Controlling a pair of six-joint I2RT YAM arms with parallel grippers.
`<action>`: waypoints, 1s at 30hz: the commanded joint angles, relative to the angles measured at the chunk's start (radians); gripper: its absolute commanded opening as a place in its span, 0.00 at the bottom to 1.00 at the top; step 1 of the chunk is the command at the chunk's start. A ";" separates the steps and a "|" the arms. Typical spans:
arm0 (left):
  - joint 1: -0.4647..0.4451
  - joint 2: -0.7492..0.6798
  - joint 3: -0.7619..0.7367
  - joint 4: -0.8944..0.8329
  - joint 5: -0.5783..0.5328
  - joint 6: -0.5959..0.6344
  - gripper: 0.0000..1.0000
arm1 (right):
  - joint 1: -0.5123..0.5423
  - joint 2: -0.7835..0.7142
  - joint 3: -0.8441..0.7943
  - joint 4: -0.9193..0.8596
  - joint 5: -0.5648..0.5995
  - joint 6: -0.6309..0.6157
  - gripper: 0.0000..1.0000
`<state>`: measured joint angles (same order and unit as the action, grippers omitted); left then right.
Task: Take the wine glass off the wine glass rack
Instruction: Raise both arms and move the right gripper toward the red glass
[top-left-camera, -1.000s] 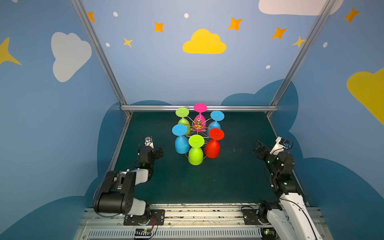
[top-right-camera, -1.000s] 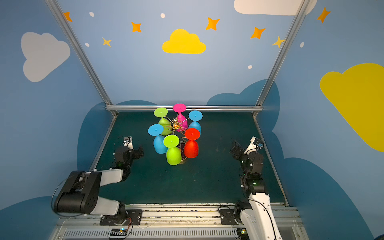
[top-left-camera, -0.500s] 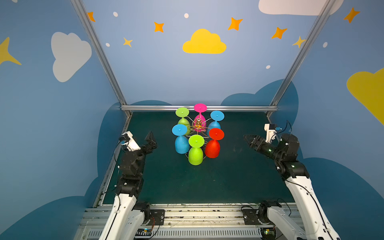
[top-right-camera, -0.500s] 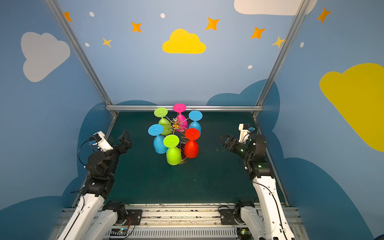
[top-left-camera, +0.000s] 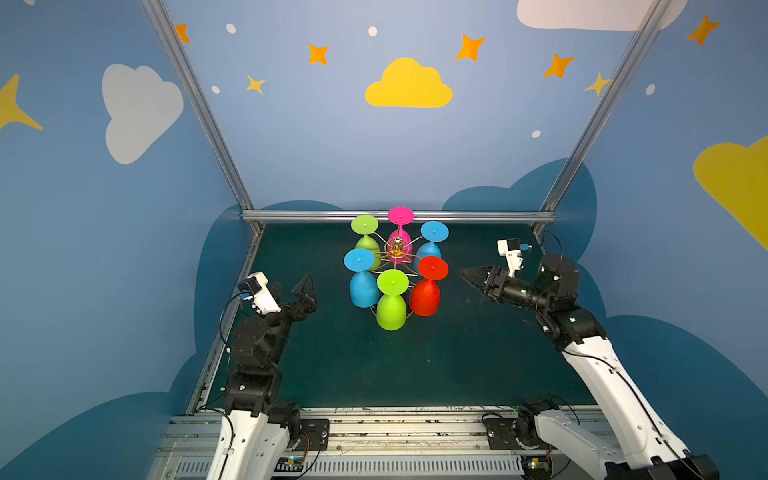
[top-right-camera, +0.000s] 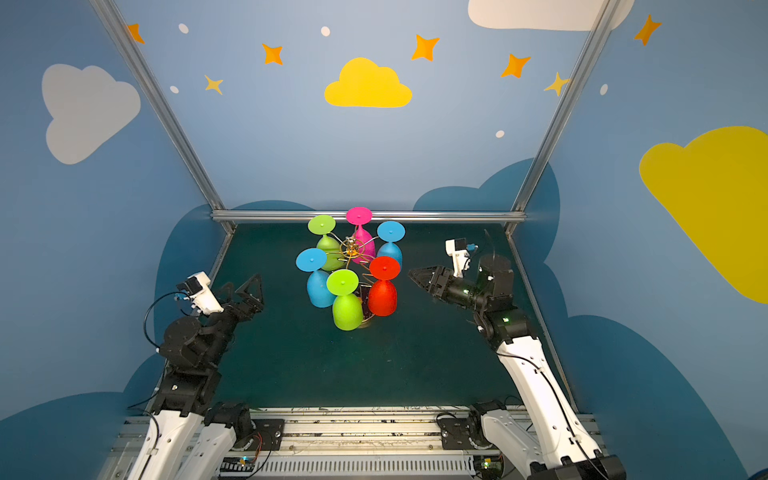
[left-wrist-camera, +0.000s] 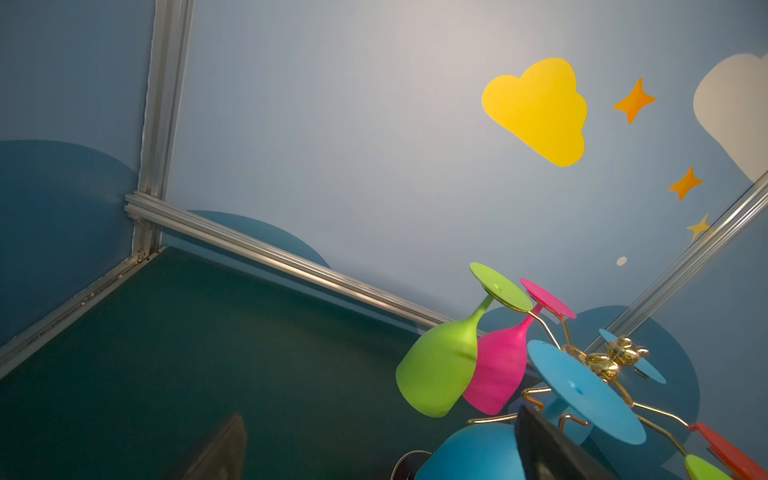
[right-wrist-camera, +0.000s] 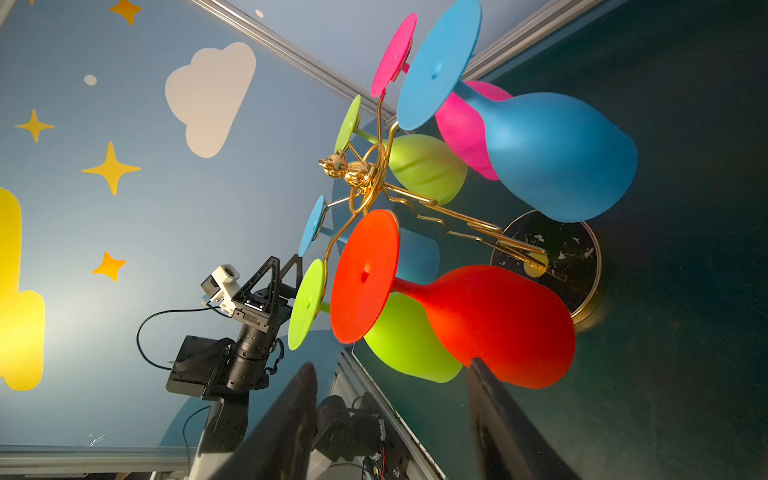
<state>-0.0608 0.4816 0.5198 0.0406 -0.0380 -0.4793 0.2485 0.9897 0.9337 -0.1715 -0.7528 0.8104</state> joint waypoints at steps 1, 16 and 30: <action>0.005 -0.001 0.020 -0.018 0.019 -0.004 1.00 | 0.030 0.031 0.040 0.064 -0.005 0.036 0.56; 0.005 -0.002 0.022 -0.034 0.018 -0.007 1.00 | 0.116 0.157 0.076 0.179 0.012 0.112 0.46; 0.007 -0.029 0.023 -0.058 0.000 -0.014 1.00 | 0.129 0.203 0.080 0.225 0.012 0.168 0.21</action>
<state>-0.0589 0.4644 0.5198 -0.0097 -0.0254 -0.4885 0.3706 1.2007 0.9836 0.0227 -0.7433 0.9680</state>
